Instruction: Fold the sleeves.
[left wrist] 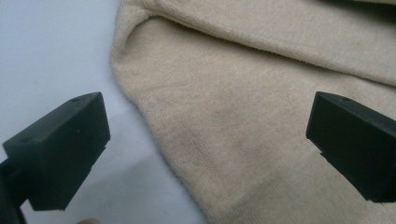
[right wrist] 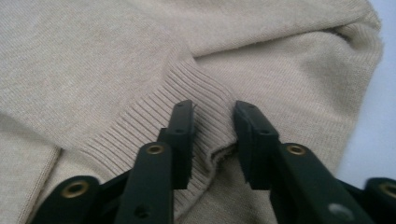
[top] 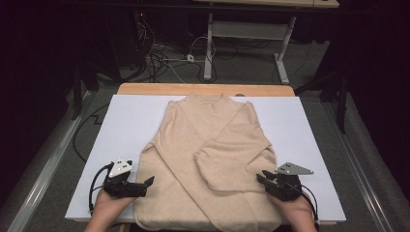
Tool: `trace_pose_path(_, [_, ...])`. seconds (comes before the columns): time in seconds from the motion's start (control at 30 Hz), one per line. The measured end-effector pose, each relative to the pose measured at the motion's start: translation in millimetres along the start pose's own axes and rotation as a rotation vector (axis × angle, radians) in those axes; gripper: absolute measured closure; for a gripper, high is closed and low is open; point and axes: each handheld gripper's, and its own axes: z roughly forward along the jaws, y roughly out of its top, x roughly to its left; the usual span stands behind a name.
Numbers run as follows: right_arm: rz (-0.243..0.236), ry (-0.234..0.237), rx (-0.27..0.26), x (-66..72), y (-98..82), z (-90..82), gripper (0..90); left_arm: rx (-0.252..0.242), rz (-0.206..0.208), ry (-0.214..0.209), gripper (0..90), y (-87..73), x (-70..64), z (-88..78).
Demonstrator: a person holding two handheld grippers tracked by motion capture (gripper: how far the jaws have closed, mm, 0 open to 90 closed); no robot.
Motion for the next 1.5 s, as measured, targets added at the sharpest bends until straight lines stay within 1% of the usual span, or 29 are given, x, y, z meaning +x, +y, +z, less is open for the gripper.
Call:
trace_pose_path(0.1, [-0.015,0.012,0.002,1.0,0.1,0.0,79.3,0.001,0.0,-0.001,0.0,0.1,0.0,0.2])
trace_pose_path(0.17, [-0.025,0.015,-0.006,1.8,-0.1,-1.0,81.5,-0.001,0.001,0.0,0.0,0.2,-0.1,-0.1])
trace_pose_path(0.23, [-0.033,0.019,-0.029,3.2,-0.6,-3.7,81.8,-0.005,0.0,-0.003,0.0,0.2,-0.1,-0.5])
trace_pose_path(0.3, [-0.022,0.033,-0.056,4.9,-0.4,-6.6,81.9,-0.007,0.001,-0.003,0.0,0.3,-0.4,-0.8])
trace_pose_path(0.37, [-0.042,0.026,-0.084,8.7,1.8,-10.5,81.9,-0.008,0.003,-0.001,0.0,0.4,-0.7,-1.2])
trace_pose_path(0.5, [-0.059,0.05,-0.143,19.6,6.8,-17.3,82.7,-0.013,0.005,0.002,0.0,0.7,-0.6,-1.9])
trace_pose_path(0.6, [-0.075,0.076,-0.163,30.2,10.6,-15.9,83.2,-0.017,0.005,0.001,0.0,0.9,-0.6,-2.8])
trace_pose_path(0.67, [-0.075,0.108,-0.175,38.7,13.0,-14.3,83.3,-0.023,0.003,0.002,0.0,0.8,-0.6,-3.7])
trace_pose_path(0.8, [-0.12,0.155,-0.18,60.4,19.1,-9.8,83.3,-0.028,-0.001,0.0,0.0,0.4,0.8,-4.6])
trace_pose_path(0.93, [-0.164,0.185,-0.18,80.8,25.6,-5.1,83.3,-0.028,-0.002,-0.003,0.0,-0.7,1.3,-4.7])
trace_pose_path(1.0, [-0.173,0.207,-0.183,90.6,28.4,-0.1,83.3,-0.033,-0.008,-0.006,0.0,-0.7,1.9,-5.3])
trace_pose_path(1.07, [-0.193,0.221,-0.178,100.0,30.2,5.9,83.3,-0.036,-0.01,-0.007,0.0,-0.1,2.1,-6.2])
trace_pose_path(1.17, [-0.2,0.261,-0.176,113.3,33.4,14.7,83.3,-0.04,-0.01,-0.008,0.0,0.5,2.2,-6.9])
trace_pose_path(1.3, [-0.235,0.304,-0.171,131.9,39.2,24.2,83.3,-0.043,-0.012,-0.011,0.0,1.2,1.6,-6.6])
trace_pose_path(1.33, [-0.245,0.313,-0.171,135.8,40.6,26.3,83.3,-0.044,-0.012,-0.012,0.0,1.3,1.4,-6.4])
trace_pose_path(1.43, [-0.252,0.345,-0.162,145.6,43.0,33.1,83.3,-0.039,-0.008,-0.012,0.0,1.1,1.7,-6.6])
trace_pose_path(1.5, [-0.257,0.359,-0.161,151.9,43.5,36.9,83.2,-0.042,-0.011,-0.011,0.0,0.9,2.3,-6.8])
